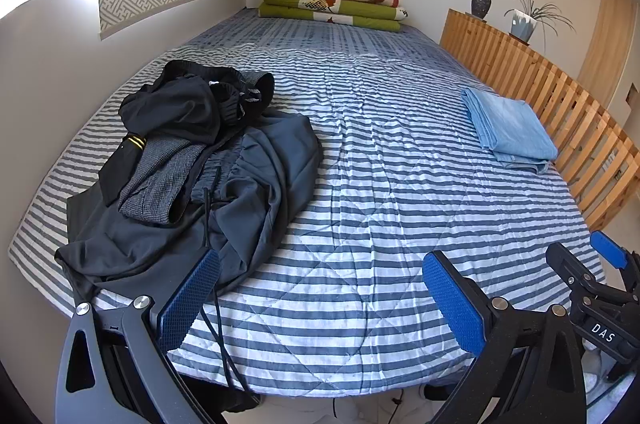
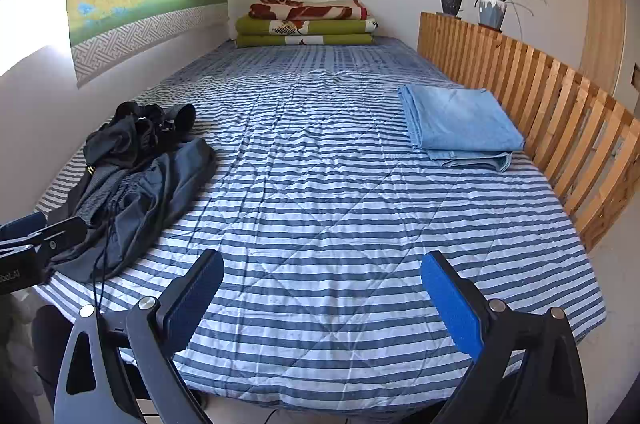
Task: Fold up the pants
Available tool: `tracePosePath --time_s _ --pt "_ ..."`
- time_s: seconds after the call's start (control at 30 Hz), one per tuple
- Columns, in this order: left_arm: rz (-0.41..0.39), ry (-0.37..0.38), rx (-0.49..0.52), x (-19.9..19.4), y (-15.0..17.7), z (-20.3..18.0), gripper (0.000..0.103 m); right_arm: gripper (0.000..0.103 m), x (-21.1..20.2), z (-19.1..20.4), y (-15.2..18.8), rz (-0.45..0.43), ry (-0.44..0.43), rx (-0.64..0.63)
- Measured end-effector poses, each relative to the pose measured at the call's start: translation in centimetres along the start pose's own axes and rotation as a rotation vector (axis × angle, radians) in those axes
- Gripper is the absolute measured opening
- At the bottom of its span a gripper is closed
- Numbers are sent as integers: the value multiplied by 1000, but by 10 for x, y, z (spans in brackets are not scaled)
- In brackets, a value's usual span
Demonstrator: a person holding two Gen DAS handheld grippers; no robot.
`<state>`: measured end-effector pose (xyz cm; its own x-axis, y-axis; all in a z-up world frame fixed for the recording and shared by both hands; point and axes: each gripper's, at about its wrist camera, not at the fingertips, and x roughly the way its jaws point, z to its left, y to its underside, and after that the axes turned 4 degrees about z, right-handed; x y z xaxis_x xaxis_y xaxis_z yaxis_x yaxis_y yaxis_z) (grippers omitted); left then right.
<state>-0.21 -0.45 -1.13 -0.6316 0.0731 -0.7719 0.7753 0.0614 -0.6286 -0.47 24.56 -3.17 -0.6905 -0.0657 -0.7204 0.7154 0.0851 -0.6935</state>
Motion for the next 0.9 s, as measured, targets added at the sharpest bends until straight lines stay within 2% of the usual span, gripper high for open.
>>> tracePosePath --time_s 0.07,0.2,0.4,0.63,0.9 --pt "-1 -1 1 0 0 0 103 98 0 0 0 -8 15 -6" --pt "-3 -1 2 -1 0 0 103 98 2 -6 -1 9 -19 35" --pt "-4 -5 3 -1 -1 -1 103 98 7 -2 0 46 -27 4" --pt "-9 -14 -1 -3 -3 0 103 98 12 -7 1 63 4 35" --pt "-4 -15 4 -1 -4 1 103 98 13 -8 3 77 -18 37"
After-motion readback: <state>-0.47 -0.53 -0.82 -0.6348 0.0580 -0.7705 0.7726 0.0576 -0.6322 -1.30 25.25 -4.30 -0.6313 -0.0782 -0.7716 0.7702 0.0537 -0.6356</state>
